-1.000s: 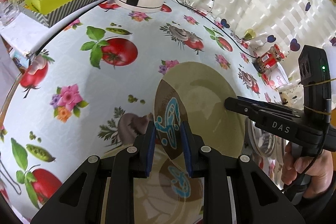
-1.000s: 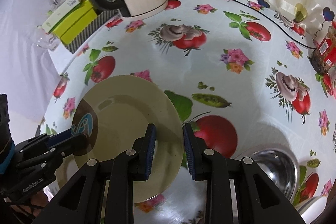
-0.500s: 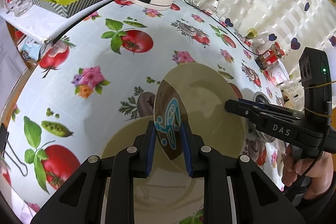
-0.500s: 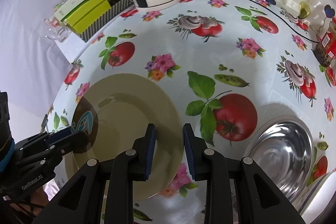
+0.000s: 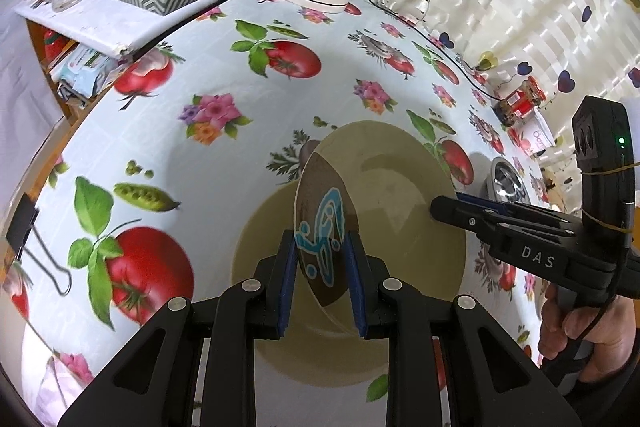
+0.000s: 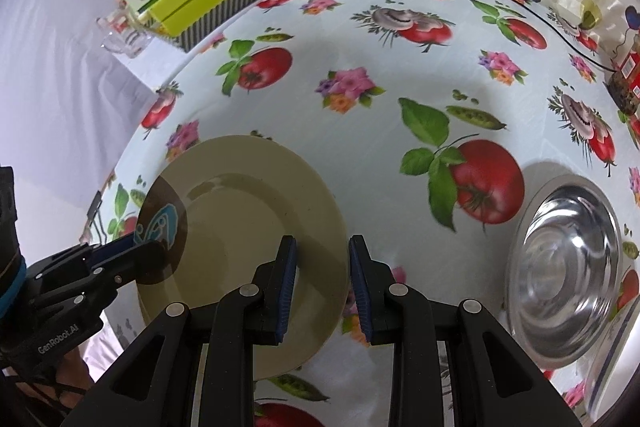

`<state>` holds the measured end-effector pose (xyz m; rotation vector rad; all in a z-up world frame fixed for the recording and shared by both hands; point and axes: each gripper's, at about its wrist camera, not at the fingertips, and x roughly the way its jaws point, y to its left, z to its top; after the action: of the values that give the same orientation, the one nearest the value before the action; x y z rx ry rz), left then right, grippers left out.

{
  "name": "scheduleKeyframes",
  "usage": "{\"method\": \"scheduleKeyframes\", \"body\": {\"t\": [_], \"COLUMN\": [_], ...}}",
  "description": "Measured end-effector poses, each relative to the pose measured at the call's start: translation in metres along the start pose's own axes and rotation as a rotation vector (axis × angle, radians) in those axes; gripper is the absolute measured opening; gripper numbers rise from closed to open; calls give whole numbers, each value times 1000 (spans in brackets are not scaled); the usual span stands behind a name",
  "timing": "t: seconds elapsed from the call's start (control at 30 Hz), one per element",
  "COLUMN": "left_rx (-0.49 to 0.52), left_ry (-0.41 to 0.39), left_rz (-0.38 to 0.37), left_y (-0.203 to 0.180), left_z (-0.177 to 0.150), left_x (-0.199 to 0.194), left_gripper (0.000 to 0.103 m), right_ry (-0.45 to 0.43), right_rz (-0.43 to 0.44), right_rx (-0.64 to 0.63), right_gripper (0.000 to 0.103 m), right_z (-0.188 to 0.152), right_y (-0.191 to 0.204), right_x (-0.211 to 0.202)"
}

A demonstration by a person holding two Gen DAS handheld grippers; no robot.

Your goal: Organize plates and bowls

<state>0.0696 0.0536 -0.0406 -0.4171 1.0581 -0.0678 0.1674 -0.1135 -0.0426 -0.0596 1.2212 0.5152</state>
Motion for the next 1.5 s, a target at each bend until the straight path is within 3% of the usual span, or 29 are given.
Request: {"method": "scheduleKeyframes", "body": {"t": [0.63, 1.5], "left_rx": [-25, -12], "left_ry": [6, 9], "left_rz": [23, 52], "left_y": [19, 20], "left_z": [-22, -27], "left_x": [-10, -8], "left_gripper": [25, 25], "right_ry": [27, 41], "right_rz": [-8, -17], "right_rx": [-43, -63], "right_gripper": [26, 27], "right_z": [-22, -24], "right_y": [32, 39], "right_x": [4, 11]}}
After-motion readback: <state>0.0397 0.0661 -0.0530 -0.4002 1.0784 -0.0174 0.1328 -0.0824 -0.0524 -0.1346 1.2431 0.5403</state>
